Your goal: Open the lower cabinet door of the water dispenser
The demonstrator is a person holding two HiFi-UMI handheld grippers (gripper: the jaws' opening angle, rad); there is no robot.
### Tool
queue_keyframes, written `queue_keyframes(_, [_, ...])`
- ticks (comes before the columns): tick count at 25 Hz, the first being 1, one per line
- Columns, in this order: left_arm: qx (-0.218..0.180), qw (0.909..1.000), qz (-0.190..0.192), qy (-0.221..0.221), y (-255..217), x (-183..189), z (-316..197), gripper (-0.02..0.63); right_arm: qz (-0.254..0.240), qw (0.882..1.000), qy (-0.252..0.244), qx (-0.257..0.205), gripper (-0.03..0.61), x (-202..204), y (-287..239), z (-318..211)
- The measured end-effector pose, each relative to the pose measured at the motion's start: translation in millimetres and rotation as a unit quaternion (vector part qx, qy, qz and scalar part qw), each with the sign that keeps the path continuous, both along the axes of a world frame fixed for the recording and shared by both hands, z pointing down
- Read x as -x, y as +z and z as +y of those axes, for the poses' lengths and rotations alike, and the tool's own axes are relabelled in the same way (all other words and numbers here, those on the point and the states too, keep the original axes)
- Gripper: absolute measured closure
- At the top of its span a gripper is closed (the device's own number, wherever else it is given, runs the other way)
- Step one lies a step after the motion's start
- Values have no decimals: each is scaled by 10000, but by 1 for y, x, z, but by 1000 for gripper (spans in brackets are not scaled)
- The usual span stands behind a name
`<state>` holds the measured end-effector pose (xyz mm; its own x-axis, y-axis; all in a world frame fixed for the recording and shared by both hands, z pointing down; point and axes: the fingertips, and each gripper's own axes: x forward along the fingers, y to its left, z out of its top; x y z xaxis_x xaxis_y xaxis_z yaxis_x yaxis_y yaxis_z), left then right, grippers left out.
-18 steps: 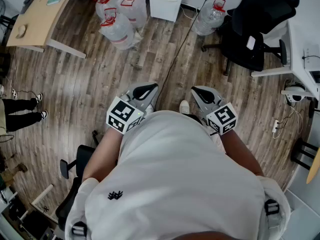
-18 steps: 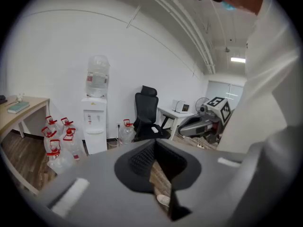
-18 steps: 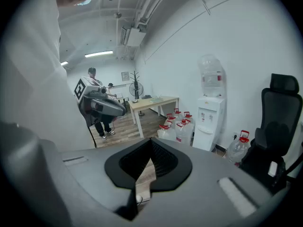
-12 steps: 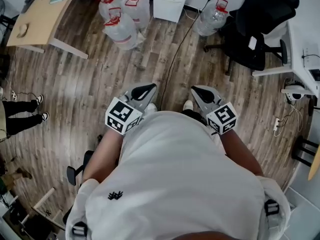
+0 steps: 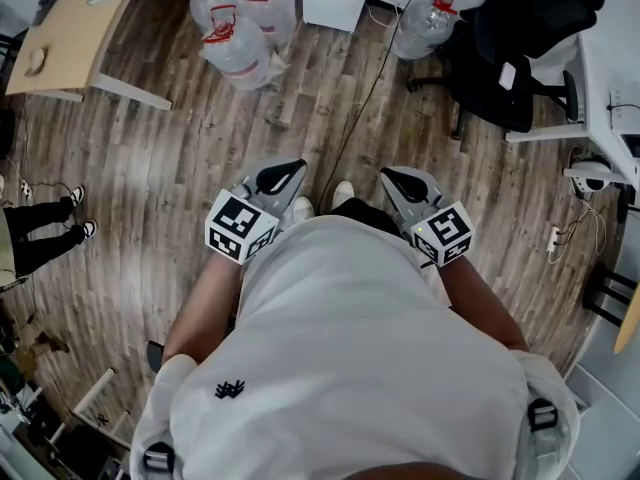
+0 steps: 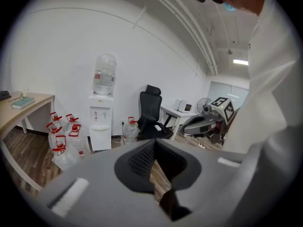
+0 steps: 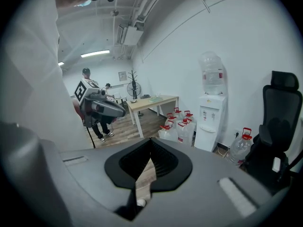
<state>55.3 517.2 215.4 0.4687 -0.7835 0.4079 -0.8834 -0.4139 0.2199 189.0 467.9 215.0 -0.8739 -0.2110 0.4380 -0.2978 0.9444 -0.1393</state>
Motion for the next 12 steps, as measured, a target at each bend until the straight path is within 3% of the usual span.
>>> queue_keyframes(6, [154, 9997, -188, -61, 0, -7, -45, 557, -312, 9991, -123, 243, 568, 0, 6, -46])
queue_keyframes(12, [64, 9997, -215, -128, 1, -4, -99, 557, -263, 9993, -75, 272, 552, 0, 30, -97])
